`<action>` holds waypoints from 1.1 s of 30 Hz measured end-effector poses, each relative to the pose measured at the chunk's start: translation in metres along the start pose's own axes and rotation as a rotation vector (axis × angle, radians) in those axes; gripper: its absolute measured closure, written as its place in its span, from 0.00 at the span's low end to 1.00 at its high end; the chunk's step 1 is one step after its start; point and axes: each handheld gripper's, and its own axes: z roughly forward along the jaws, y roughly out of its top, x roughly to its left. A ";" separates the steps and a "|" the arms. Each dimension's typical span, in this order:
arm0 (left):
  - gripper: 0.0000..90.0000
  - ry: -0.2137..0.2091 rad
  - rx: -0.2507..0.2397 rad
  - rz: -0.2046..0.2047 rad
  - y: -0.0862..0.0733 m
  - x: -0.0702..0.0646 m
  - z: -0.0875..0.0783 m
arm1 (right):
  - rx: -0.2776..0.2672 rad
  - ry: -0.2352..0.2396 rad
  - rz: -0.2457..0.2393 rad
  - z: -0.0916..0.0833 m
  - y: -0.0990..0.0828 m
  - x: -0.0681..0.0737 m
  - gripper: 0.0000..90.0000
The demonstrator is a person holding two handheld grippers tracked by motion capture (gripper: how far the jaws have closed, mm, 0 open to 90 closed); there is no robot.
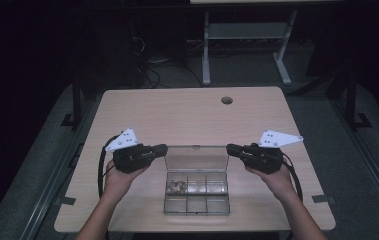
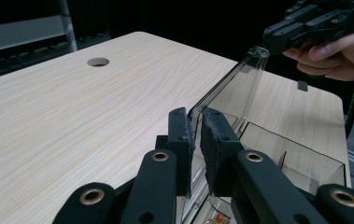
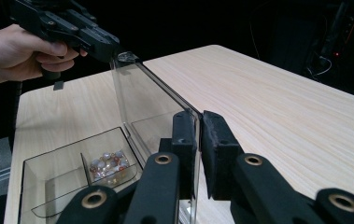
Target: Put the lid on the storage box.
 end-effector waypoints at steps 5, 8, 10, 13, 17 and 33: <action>0.89 0.001 0.000 0.006 -0.001 -0.006 -0.003 | 0.003 0.007 -0.012 -0.003 -0.001 0.005 0.91; 0.88 0.002 0.003 0.013 -0.002 -0.010 -0.005 | 0.002 0.015 -0.023 -0.004 -0.003 0.009 0.90; 0.87 -0.002 0.002 0.010 -0.003 -0.013 -0.006 | 0.001 0.020 -0.026 -0.005 -0.003 0.009 0.89; 0.86 -0.004 0.003 0.015 -0.004 -0.016 -0.008 | -0.001 0.024 -0.029 -0.005 -0.004 0.013 0.88; 0.85 -0.005 0.002 0.012 -0.005 -0.020 -0.009 | 0.002 0.032 -0.035 -0.007 -0.006 0.016 0.88; 0.85 -0.013 0.010 -0.020 -0.016 -0.028 -0.033 | 0.010 0.051 -0.037 -0.011 -0.010 0.024 0.85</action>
